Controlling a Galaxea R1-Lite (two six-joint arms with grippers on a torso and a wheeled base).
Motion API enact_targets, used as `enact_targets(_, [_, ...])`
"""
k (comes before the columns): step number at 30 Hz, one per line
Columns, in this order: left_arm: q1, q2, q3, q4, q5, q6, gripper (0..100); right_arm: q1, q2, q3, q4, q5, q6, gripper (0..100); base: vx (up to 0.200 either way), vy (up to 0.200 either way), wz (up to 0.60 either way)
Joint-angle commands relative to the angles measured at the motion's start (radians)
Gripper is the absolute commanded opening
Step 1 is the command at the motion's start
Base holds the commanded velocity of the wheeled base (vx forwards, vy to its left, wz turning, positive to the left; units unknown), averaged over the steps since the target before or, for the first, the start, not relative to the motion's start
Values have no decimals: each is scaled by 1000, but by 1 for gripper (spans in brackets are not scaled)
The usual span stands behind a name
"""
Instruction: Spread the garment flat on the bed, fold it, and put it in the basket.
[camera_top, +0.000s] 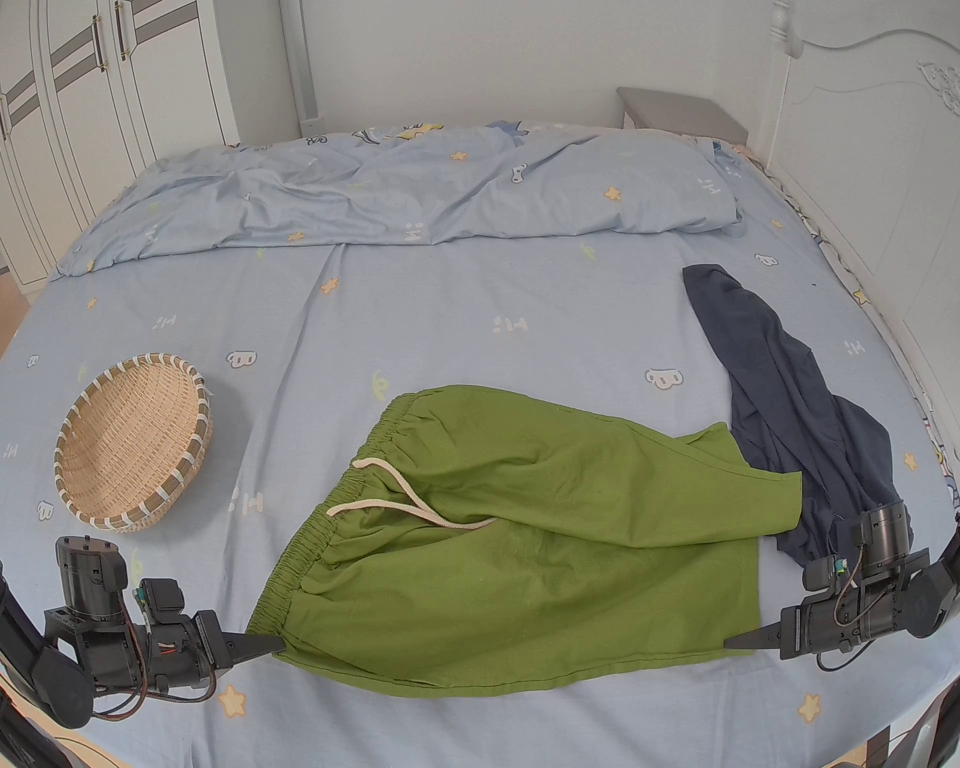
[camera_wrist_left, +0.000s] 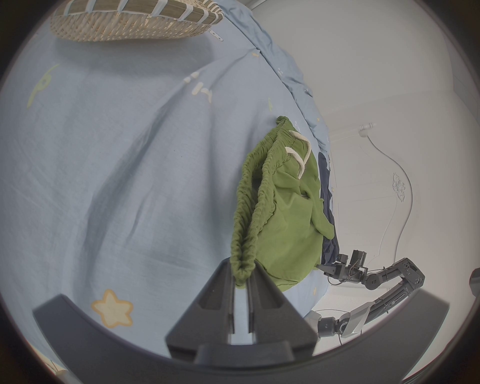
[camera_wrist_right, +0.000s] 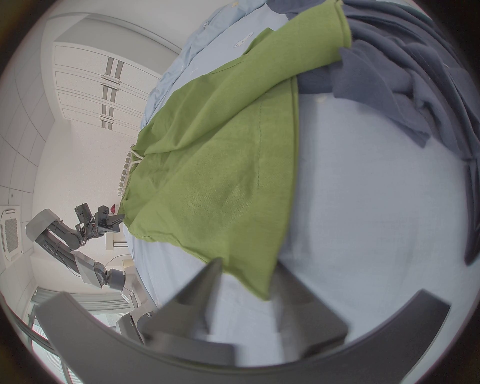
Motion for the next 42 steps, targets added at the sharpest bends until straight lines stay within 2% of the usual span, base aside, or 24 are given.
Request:
enact_targets(1, [7,0,18,-2,0,-1,0,-14,5,1,0,3,0,0,0,0,0])
enact_targets(7, [29,1,18,-2,-2,-1,0,-22,3,10,-2,3,0,0,0,0,0])
enact_targets(10, [72,-12,18,15,-5,-1,0,-26,-12,16,0,3,-1,0,0,0,0])
enact_targets(15, [110,-58,18,31,-2,-4,0,18,-109,42,24,2,5,0,0,0,0])
enact_targets(16, [116,-100,18,92,0,-2,0,58,-138,50,43,-3,20,0,0,0,0])
enact_targets(18, [122,-134,16,146,-2,4,0,82,-156,52,60,-6,31,0,0,0,0])
enact_targets(20, [124,-247,16,272,-11,47,0,133,-205,47,118,-11,60,0,0,0,0])
enact_targets(24, [116,-402,16,434,-12,108,0,171,-259,38,228,-12,71,0,0,0,0])
enact_targets(27, [116,-483,16,545,-12,125,0,171,-273,39,293,-12,69,0,0,0,0])
enact_targets(29, [116,-483,16,545,-12,125,0,171,-273,39,293,-12,69,0,0,0,0])
enact_targets(30, [115,-545,16,638,-12,145,0,161,-276,53,325,-12,66,0,0,0,0])
enact_targets(31, [115,-565,16,663,-12,154,0,158,-276,58,333,-12,65,0,0,0,0])
enact_targets(42, [84,-605,16,850,-12,253,0,133,-270,105,373,-12,68,0,0,0,0])
